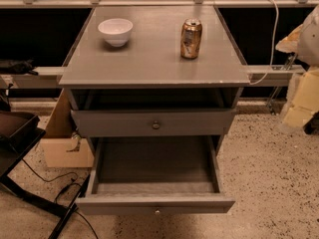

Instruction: Close middle drawer

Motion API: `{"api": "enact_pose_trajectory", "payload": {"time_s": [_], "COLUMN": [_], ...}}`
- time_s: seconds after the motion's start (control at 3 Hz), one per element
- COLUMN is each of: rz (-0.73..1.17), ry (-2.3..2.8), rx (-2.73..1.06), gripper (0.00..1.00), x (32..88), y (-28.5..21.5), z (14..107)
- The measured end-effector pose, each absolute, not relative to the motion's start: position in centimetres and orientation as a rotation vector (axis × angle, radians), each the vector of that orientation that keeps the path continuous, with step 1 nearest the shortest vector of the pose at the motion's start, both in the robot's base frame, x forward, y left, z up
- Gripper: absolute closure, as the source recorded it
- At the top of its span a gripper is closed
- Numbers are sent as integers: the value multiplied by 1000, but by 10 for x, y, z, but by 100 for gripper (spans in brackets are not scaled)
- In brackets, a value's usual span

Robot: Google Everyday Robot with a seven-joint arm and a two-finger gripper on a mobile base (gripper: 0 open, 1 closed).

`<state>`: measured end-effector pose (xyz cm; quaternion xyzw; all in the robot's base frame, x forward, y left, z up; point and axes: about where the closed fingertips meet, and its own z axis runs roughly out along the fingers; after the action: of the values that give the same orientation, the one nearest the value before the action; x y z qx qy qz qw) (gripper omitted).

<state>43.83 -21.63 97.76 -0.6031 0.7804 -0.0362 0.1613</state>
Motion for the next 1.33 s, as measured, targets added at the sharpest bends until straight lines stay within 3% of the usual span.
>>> {"api": "enact_pose_trajectory", "payload": {"time_s": [0.67, 1.33], "rz": [-32, 178], "ry": [2229, 2184], "rx": [-1674, -1641], "gripper": [0, 42], "x": [439, 416], "y": [-210, -174], "z": [938, 803]}}
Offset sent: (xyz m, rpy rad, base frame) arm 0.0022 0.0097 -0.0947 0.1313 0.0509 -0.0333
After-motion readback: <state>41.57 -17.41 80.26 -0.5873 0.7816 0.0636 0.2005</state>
